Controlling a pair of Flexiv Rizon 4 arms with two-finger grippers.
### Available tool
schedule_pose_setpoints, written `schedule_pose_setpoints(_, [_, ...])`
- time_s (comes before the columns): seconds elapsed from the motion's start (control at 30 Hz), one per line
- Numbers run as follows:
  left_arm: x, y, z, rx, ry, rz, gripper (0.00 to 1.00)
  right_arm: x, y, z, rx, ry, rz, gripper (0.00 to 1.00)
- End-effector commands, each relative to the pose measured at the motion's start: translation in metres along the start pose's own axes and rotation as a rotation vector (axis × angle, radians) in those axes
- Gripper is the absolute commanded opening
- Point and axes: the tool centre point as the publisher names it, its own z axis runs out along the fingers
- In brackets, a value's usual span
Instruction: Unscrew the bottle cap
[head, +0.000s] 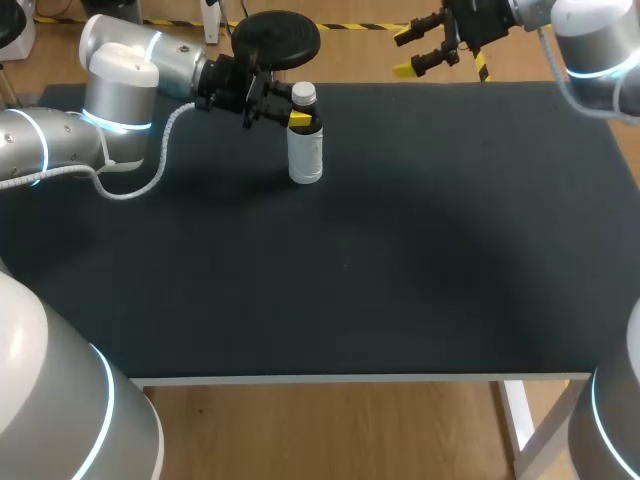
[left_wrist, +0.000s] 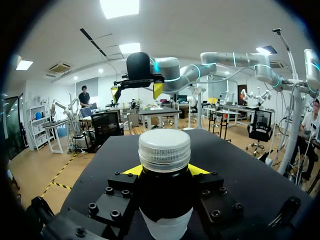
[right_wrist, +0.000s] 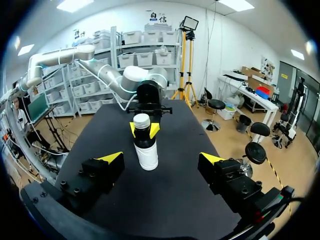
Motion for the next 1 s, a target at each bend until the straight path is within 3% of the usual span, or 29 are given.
schedule_pose_setpoints(0.03, [-0.002,0.000,-0.001,0.000,0.006,-0.001,0.00,-0.003,0.001,-0.001,0.004,0.010,0.000,1.00])
schedule_pose_setpoints(0.23, [-0.002,0.000,-0.001,0.000,0.006,-0.001,0.00,-0.006,0.001,0.006,-0.009,-0.038,0.000,1.00])
schedule_pose_setpoints(0.73, [-0.002,0.000,-0.001,0.000,0.006,-0.001,0.00,0.008,0.019,0.080,-0.051,0.080,0.043,1.00])
schedule_pose_setpoints(1.0, [-0.002,0.000,-0.001,0.000,0.006,-0.001,0.00,0.014,0.018,0.108,0.020,0.029,0.000,1.00])
